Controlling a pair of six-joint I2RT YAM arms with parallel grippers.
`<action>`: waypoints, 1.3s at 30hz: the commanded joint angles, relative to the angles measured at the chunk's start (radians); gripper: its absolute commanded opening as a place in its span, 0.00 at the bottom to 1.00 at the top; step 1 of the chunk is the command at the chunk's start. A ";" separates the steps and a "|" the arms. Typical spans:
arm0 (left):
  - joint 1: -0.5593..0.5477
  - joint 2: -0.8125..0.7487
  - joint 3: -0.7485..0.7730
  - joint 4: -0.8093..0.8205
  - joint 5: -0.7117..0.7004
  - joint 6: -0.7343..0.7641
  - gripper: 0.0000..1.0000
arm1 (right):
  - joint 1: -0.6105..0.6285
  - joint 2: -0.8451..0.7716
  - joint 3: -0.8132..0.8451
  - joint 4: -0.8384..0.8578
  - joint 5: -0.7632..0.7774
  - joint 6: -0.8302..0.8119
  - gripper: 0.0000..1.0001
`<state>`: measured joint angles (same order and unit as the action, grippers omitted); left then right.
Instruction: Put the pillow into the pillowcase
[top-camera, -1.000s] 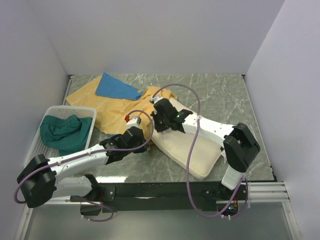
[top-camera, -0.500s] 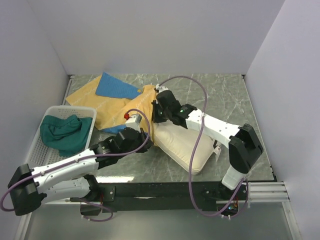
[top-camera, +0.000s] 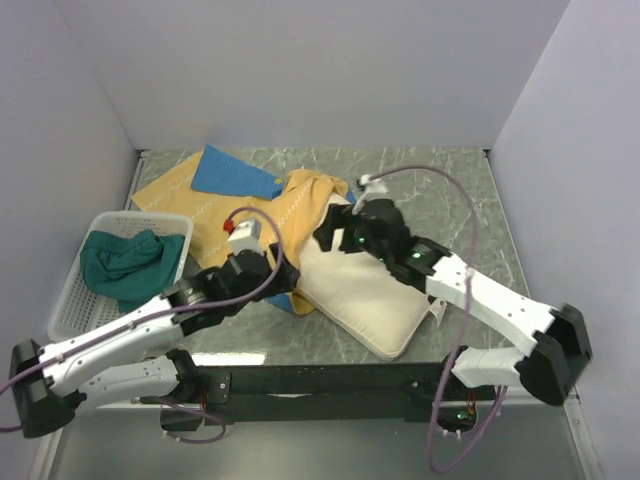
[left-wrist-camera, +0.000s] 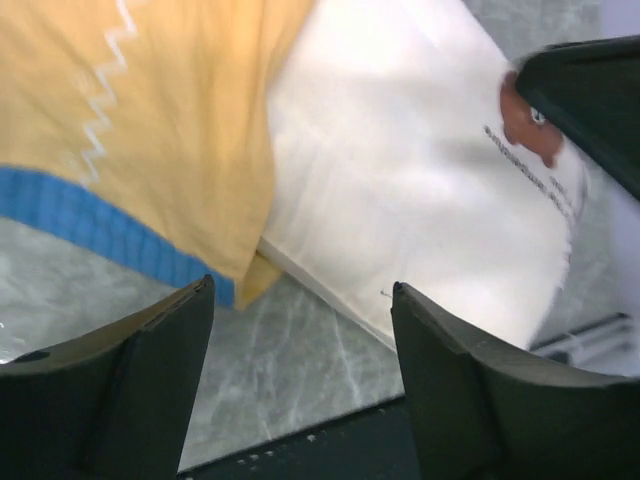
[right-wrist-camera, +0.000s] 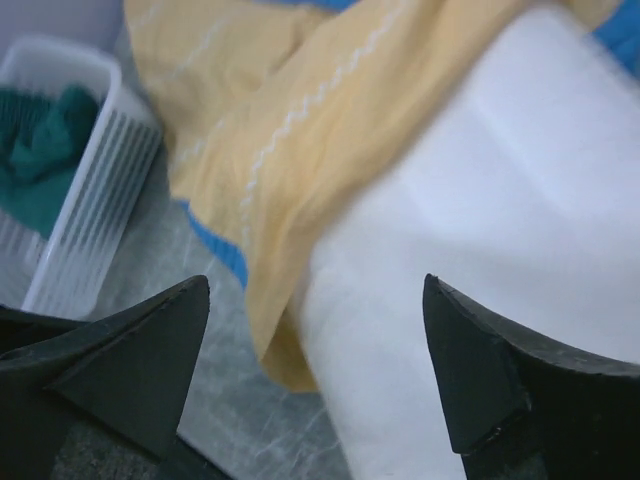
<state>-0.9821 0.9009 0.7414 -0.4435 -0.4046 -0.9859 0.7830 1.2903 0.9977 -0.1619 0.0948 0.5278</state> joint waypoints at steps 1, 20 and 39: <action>0.020 0.205 0.284 -0.055 -0.166 0.167 0.79 | -0.173 -0.130 -0.088 -0.091 0.111 0.020 0.95; 0.195 1.233 1.213 -0.169 -0.230 0.699 0.77 | -0.636 -0.575 -0.524 -0.120 -0.132 0.146 1.00; 0.230 1.342 1.196 -0.003 -0.232 0.750 0.40 | -0.671 -0.698 -0.505 -0.381 -0.050 0.245 1.00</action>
<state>-0.7605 2.2230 1.8954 -0.4942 -0.6415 -0.2657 0.1188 0.6052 0.5041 -0.5266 0.0891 0.7116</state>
